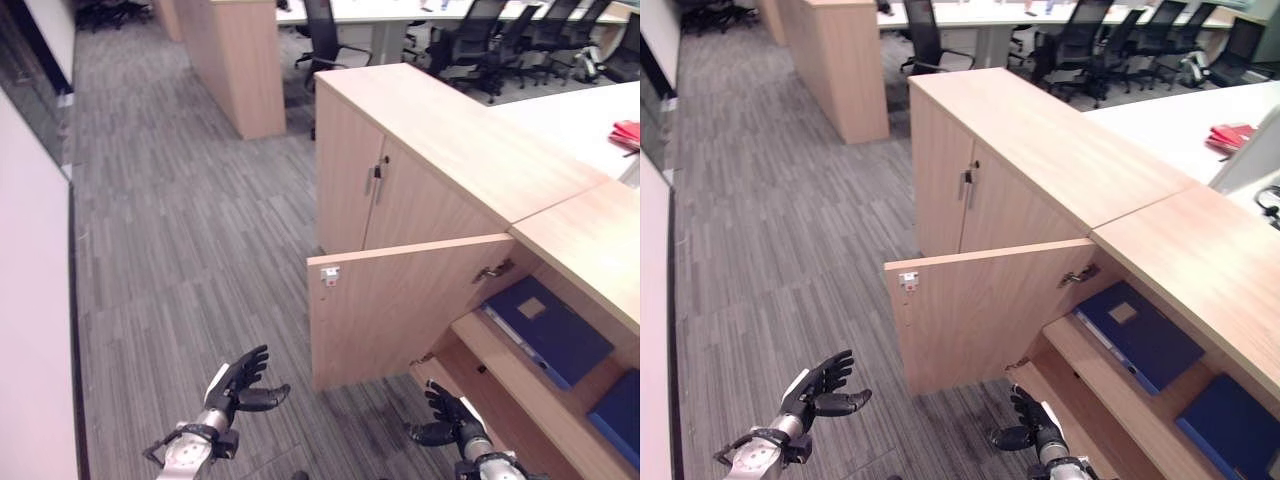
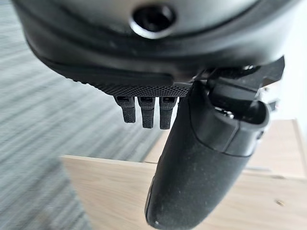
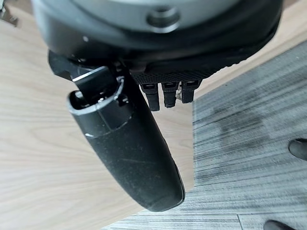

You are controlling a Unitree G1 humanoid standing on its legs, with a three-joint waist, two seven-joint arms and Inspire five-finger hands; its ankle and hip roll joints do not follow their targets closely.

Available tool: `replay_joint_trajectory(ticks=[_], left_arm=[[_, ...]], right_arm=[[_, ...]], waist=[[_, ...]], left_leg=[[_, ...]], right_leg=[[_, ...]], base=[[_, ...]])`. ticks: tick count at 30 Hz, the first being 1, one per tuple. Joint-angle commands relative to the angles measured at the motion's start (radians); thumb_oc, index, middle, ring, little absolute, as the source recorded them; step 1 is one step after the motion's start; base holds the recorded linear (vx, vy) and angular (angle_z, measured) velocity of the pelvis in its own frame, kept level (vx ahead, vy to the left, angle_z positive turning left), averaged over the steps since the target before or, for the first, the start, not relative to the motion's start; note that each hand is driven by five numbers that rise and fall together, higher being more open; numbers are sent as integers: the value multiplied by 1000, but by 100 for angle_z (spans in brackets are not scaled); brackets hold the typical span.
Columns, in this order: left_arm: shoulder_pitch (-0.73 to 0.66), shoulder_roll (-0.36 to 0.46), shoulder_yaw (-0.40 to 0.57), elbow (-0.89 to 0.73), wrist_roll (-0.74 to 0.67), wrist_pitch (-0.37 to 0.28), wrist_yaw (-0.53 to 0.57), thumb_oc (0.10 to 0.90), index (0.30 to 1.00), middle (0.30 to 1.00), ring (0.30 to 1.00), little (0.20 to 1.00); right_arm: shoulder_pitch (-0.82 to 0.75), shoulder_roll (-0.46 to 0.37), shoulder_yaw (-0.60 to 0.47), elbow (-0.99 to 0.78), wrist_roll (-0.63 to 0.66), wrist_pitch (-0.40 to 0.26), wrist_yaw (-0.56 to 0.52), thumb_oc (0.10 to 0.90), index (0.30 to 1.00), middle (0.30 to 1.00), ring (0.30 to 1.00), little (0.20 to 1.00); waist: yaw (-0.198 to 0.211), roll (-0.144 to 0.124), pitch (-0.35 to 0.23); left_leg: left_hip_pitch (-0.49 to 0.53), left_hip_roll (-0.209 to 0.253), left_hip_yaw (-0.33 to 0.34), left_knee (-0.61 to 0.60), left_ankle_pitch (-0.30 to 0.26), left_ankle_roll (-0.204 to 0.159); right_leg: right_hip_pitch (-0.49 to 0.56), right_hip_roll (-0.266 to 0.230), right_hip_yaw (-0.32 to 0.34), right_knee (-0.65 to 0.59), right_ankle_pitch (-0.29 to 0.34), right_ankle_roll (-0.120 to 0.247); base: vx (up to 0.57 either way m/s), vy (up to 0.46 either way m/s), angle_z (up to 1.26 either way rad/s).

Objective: Put the empty folder in the office cabinet

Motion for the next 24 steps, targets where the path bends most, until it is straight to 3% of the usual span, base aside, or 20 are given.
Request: replay_joint_trajectory(ticks=[1,7,11,15,24], left_arm=[[-160,2,29,-27,-73,-101,39,800,900,900,900,900],[-351,65,14,62,-107,-106,80,800,900,900,900,900],[-419,74,-17,68,-96,-106,89,800,900,900,900,900],[-519,55,-87,72,-90,-105,96,800,900,900,900,900],[-565,-2,-161,38,-90,-98,75,800,900,900,900,900]], right_arm=[[-54,-80,6,-52,-8,-49,6,800,900,900,900,900],[-51,-107,57,-63,-26,-49,33,800,900,900,900,900],[-54,-108,68,-54,-27,-49,36,800,900,900,900,900],[-67,-108,84,-31,-22,-49,34,800,900,900,900,900],[-85,-96,91,6,-26,-38,30,800,900,900,900,900]], waist=[[8,41,-46],[-48,45,-58],[-63,46,-60],[-84,47,-60],[-96,45,-56]], left_leg=[[47,53,52,-2,-81,-55],[70,66,104,-2,-83,-66],[74,69,109,-2,-84,-68],[72,70,104,-2,-82,-67],[77,71,111,-2,-88,-62]], right_leg=[[13,-42,-31,55,-62,89],[13,-31,-8,55,-55,91],[12,-29,-4,59,-57,91],[2,-29,8,79,-65,92],[-25,-29,19,127,-72,99]], base=[[12,-15,-39],[24,-20,-43],[19,-19,-11],[-1,-1,0],[-1,0,0]])
